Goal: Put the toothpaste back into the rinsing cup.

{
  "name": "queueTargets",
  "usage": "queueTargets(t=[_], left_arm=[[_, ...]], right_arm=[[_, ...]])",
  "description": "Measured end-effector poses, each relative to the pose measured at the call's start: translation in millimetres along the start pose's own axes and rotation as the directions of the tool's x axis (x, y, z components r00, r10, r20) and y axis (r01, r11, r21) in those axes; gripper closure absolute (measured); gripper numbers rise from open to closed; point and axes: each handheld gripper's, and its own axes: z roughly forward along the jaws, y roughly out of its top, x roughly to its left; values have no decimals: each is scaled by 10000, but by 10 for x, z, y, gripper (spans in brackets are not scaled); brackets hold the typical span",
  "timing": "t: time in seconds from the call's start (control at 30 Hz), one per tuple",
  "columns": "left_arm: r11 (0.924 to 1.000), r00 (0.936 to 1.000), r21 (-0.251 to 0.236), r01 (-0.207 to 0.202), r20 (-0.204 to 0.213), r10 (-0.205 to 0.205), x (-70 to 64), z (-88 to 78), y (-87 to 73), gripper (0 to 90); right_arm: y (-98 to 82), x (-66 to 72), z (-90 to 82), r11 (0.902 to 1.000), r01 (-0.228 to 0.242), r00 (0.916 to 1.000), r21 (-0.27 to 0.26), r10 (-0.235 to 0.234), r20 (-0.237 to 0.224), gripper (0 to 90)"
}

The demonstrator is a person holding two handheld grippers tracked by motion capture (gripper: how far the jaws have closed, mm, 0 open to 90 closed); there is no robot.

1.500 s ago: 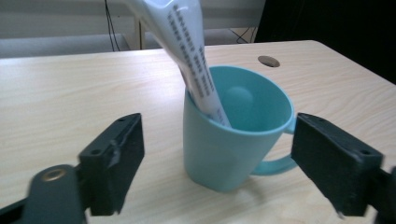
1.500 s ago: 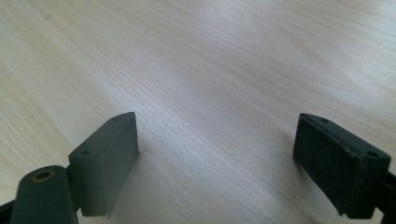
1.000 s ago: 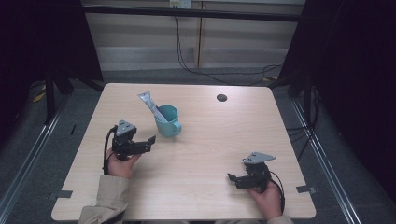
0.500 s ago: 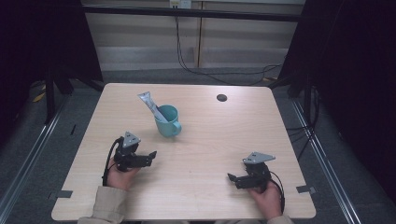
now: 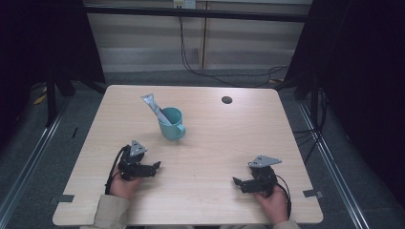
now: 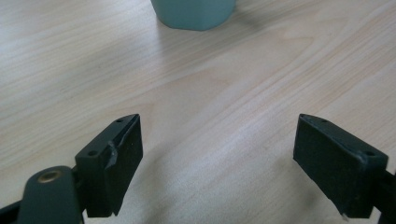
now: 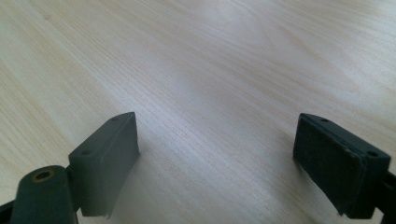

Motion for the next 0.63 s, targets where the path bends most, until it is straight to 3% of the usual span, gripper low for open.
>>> queueTargets(t=[0.23,0.63], left_arm=[[9994,9998,259,-217,41,216,4,17,-60,156],[10000,9999,70,-12,162,11,23,12,-100,153]], right_arm=[[0,0,0,10000,1,10000,-1,-1,0,135],[0,0,0,10000,0,10000,-1,0,-1,135]])
